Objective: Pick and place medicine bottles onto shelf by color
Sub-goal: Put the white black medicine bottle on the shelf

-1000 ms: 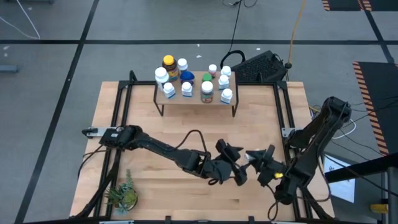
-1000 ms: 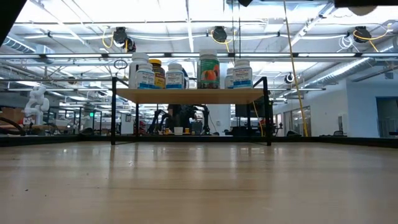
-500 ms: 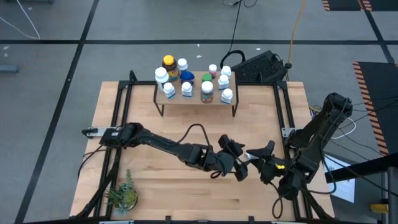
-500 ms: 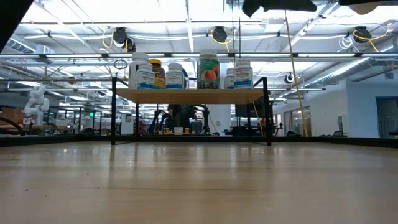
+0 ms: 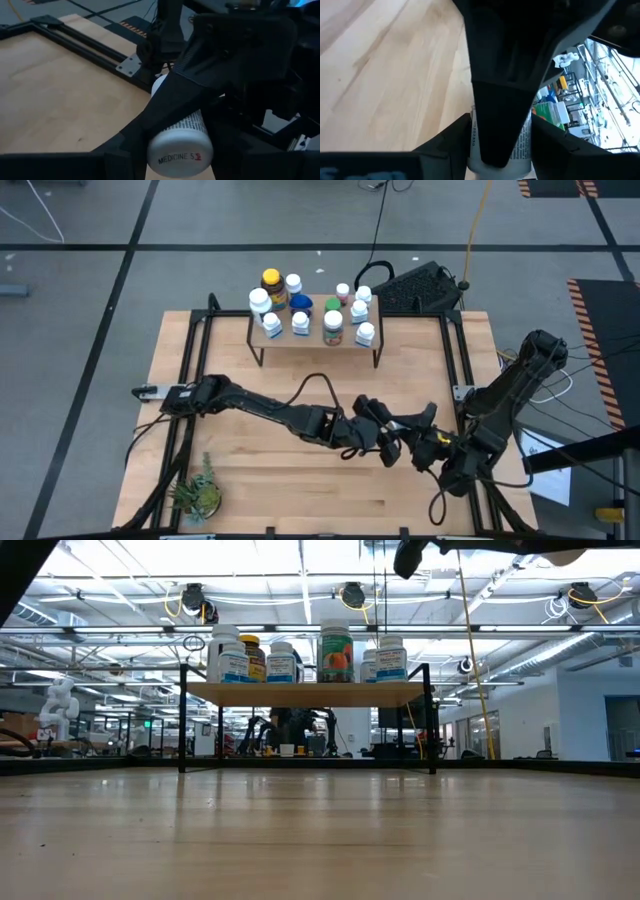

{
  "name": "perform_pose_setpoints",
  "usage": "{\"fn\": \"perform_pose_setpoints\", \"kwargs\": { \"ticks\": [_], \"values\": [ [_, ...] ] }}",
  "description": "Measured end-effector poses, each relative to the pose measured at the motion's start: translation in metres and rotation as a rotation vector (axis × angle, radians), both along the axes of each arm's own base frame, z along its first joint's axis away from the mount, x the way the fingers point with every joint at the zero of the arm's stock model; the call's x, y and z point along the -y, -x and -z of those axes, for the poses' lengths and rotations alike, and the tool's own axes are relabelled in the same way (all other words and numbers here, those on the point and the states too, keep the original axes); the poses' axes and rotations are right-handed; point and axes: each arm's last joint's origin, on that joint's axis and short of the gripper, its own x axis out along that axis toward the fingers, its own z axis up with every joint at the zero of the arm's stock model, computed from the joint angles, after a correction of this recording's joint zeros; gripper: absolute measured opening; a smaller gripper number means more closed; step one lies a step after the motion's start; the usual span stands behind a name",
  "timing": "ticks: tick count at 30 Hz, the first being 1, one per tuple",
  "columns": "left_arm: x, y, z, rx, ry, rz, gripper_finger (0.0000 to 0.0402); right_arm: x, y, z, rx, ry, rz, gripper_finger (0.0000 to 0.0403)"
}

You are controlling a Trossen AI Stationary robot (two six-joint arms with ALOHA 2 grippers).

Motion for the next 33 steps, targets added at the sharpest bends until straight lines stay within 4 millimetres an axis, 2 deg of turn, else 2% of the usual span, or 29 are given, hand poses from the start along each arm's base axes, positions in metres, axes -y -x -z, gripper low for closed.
{"fn": "perform_pose_setpoints", "kwargs": {
  "ticks": [4, 9, 14, 18, 23, 25, 30, 33],
  "values": [
    [-0.003, 0.002, 0.003, -0.051, 0.002, -0.016, 0.0152, -0.001, -0.002, -0.001, -0.016, 0.044, -0.019, 0.0165],
    [0.003, 0.0, -0.002, 0.012, -0.046, 0.004, 0.0152, 0.003, -0.004, -0.001, -0.003, 0.02, 0.011, 0.0201],
    [0.001, 0.015, -0.022, -0.019, -0.091, -0.03, 0.0152, 0.009, 0.0, -0.005, 0.07, -0.055, 0.072, 0.023],
    [0.002, 0.019, -0.032, -0.011, -0.107, 0.033, 0.0152, 0.013, 0.005, -0.013, 0.108, -0.094, 0.072, 0.0231],
    [0.004, 0.021, -0.033, -0.034, -0.142, 0.078, 0.0152, 0.016, 0.016, -0.022, 0.118, -0.164, 0.039, 0.0223],
    [0.004, 0.023, -0.027, -0.089, -0.157, 0.07, 0.0152, 0.016, 0.02, -0.024, 0.098, -0.196, 0.005, 0.0222],
    [0.0, 0.033, 0.021, -0.188, -0.138, -0.022, 0.0152, 0.014, 0.03, -0.029, 0.082, -0.236, -0.058, 0.0221],
    [-0.003, 0.044, 0.039, -0.128, -0.069, -0.051, 0.0152, 0.013, 0.033, -0.029, 0.079, -0.24, -0.076, 0.0221]
  ]
}}
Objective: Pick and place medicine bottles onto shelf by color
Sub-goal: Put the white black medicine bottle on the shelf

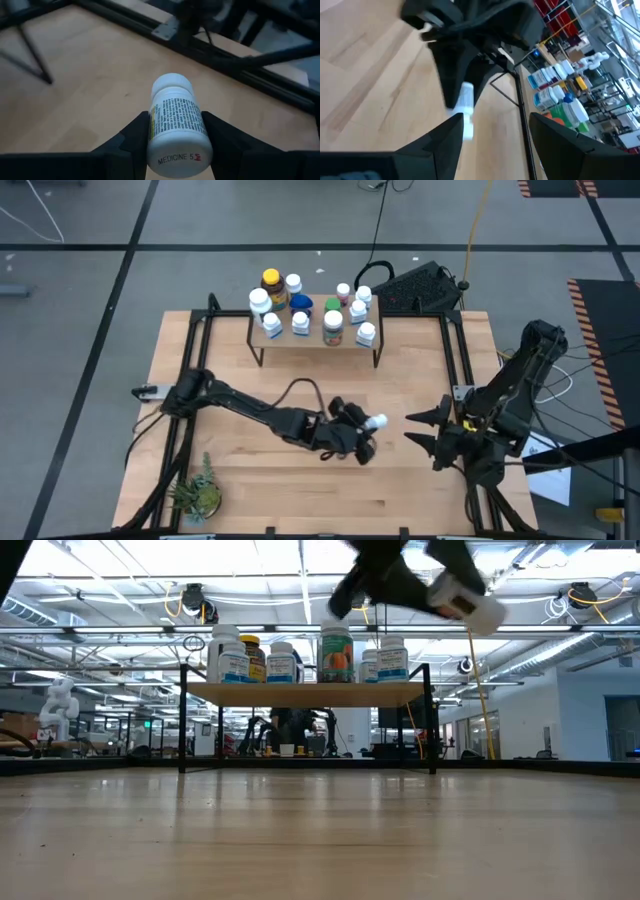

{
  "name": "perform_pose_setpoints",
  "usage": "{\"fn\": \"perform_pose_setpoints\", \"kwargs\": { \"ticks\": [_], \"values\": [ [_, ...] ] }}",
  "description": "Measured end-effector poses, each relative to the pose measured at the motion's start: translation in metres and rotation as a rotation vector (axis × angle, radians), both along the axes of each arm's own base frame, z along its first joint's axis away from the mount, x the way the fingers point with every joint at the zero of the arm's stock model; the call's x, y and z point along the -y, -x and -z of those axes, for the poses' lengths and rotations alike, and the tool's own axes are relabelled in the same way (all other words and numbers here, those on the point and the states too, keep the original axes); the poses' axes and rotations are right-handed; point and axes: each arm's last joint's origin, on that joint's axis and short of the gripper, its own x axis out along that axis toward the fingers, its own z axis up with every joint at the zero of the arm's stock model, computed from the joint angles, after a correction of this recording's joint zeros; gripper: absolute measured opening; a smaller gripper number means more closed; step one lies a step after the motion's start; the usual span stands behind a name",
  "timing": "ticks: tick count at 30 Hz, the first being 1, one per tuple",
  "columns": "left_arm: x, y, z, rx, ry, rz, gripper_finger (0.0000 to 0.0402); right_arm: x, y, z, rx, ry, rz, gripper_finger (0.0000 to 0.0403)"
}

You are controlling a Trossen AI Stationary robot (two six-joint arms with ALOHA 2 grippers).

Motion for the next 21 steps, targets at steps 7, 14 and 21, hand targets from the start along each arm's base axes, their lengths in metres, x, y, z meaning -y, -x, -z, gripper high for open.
{"fn": "perform_pose_setpoints", "kwargs": {
  "ticks": [7, 14, 21],
  "values": [
    [-0.012, 0.056, 0.051, 0.208, 0.13, -0.077, 0.0152, -0.002, -0.002, -0.002, 0.04, -0.104, 0.029, 0.0221],
    [-0.012, 0.106, 0.093, 0.506, 0.228, 0.074, 0.0152, -0.011, -0.016, 0.009, -0.006, -0.183, -0.112, 0.0219],
    [-0.003, 0.103, 0.093, 0.55, 0.44, 0.209, 0.0152, -0.026, -0.015, 0.024, 0.198, -0.146, -0.48, 0.0185]
  ]
}}
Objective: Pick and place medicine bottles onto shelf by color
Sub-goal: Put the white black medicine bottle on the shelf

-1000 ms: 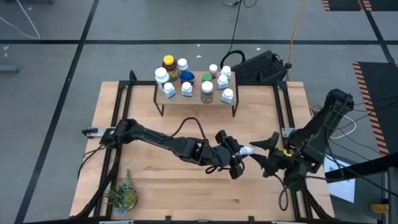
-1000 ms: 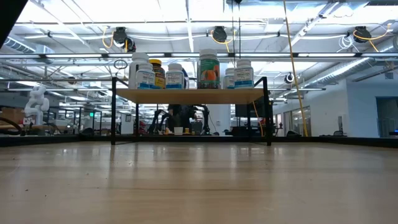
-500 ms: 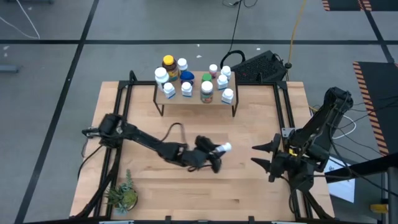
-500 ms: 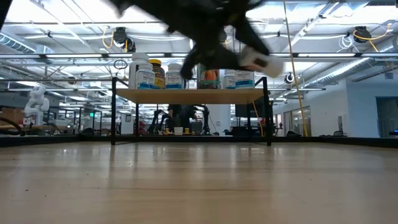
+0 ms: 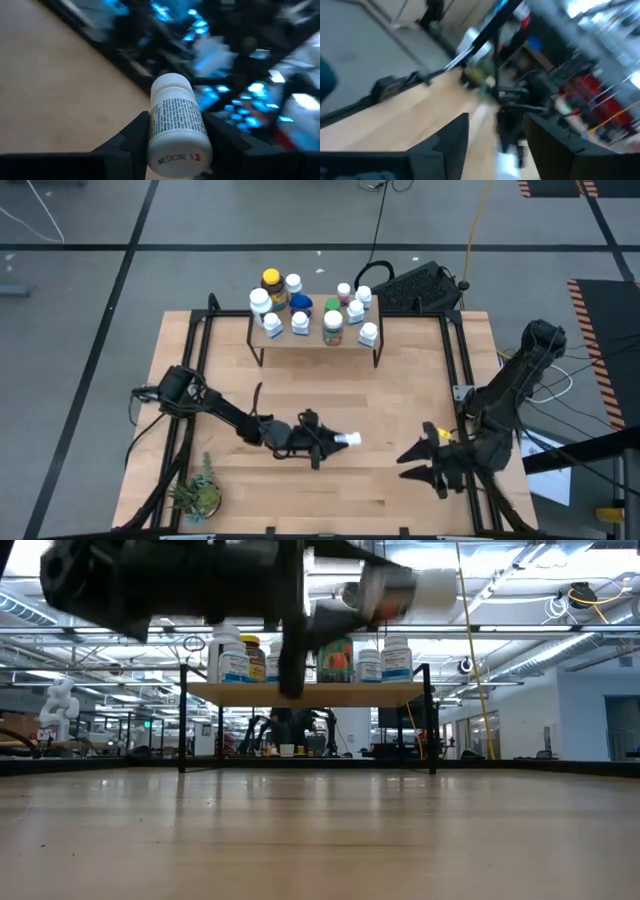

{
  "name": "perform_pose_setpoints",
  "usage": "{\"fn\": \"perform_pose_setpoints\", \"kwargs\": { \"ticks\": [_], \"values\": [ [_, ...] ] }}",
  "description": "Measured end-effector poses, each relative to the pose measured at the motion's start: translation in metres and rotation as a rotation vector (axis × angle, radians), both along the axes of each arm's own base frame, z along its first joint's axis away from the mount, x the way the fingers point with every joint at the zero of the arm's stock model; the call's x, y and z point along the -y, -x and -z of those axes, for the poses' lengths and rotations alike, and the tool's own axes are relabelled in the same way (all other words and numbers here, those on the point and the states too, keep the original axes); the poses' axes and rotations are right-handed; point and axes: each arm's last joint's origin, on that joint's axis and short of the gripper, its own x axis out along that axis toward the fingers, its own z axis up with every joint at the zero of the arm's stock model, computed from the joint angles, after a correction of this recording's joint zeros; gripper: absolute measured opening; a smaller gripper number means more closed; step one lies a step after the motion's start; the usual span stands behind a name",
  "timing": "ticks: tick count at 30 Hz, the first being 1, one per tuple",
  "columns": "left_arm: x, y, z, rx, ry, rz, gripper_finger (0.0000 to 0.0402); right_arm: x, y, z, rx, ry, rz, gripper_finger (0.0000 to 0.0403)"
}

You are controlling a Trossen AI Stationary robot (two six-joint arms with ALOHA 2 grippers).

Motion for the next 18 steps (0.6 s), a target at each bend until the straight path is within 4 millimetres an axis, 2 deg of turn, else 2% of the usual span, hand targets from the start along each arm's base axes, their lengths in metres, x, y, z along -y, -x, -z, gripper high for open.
{"fn": "perform_pose_setpoints", "kwargs": {
  "ticks": [4, 9, 13, 18],
  "values": [
    [0.019, -0.01, -0.026, 0.102, 0.015, 0.126, 0.0152, 0.009, 0.006, 0.001, 0.15, -0.056, -0.088, 0.0164],
    [0.043, -0.029, -0.059, 0.193, -0.139, 0.334, 0.0152, 0.015, 0.002, 0.008, 0.268, -0.167, -0.353, 0.0161],
    [0.052, -0.047, -0.077, 0.183, -0.228, 0.346, 0.0152, 0.011, -0.005, 0.018, 0.246, -0.125, -0.393, 0.019],
    [0.045, -0.072, -0.086, 0.174, -0.217, 0.353, 0.0152, 0.006, -0.014, 0.03, 0.256, 0.001, -0.382, 0.0244]
  ]
}}
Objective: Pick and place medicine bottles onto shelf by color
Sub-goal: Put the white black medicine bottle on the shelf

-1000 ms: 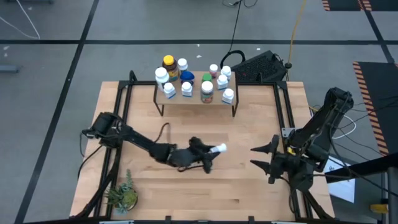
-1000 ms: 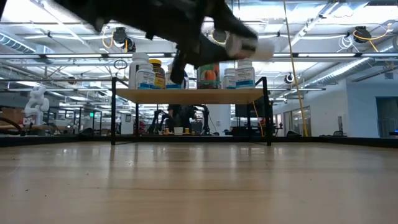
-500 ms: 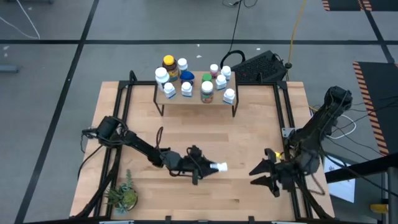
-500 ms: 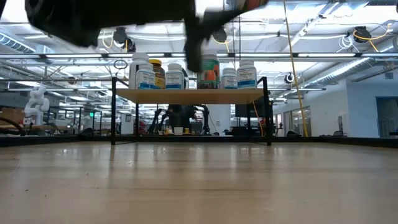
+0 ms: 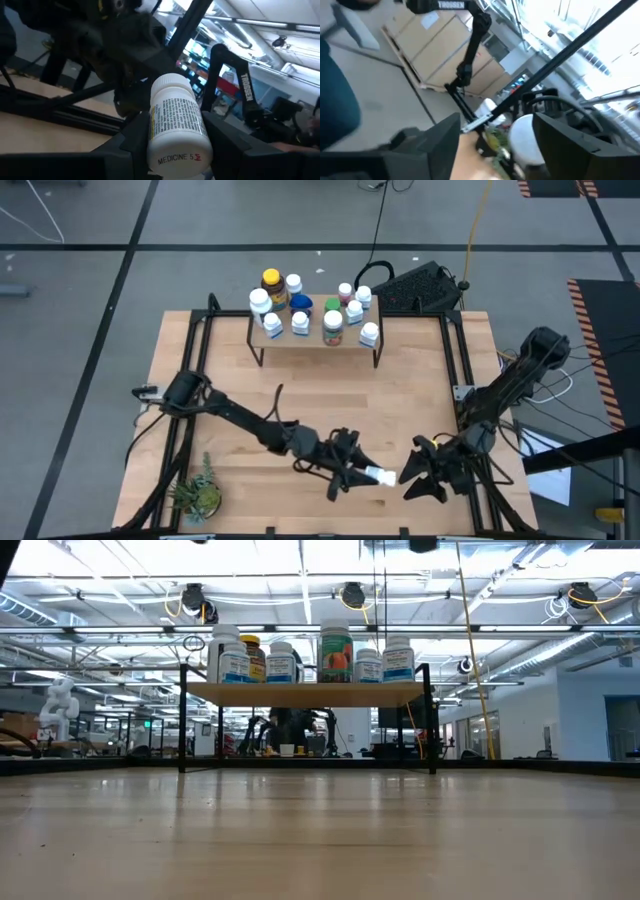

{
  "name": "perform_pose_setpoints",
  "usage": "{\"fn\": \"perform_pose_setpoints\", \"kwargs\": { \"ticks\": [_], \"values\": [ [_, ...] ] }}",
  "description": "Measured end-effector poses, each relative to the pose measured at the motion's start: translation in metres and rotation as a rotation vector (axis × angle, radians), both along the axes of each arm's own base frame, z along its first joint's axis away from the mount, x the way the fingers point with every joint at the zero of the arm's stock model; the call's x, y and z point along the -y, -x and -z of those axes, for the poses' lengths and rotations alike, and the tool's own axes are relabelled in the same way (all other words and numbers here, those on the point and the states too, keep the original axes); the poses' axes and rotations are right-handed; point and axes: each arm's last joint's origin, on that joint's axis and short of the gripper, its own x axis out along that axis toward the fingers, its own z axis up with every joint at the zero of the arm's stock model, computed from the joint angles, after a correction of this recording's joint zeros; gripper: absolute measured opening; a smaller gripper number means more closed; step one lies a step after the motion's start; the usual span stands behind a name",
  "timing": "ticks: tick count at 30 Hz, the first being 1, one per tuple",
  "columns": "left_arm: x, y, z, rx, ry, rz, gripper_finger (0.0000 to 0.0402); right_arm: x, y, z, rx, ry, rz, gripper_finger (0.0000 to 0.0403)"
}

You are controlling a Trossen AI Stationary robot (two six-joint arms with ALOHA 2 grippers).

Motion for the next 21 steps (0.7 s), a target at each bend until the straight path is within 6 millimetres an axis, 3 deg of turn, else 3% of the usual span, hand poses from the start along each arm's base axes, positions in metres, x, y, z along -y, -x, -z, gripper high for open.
{"fn": "perform_pose_setpoints", "kwargs": {
  "ticks": [4, 8, 21],
  "values": [
    [-0.006, -0.015, 0.002, -0.026, 0.058, 0.039, 0.0152, -0.002, -0.003, 0.001, 0.059, 0.053, 0.011, 0.0272],
    [-0.007, -0.026, 0.011, -0.06, 0.113, 0.051, 0.0161, -0.003, -0.004, 0.005, 0.07, 0.1, 0.021, 0.0273],
    [-0.003, -0.025, 0.009, -0.049, 0.098, 0.045, 0.0154, -0.001, -0.009, 0.008, 0.073, 0.142, 0.128, 0.0192]
  ]
}}
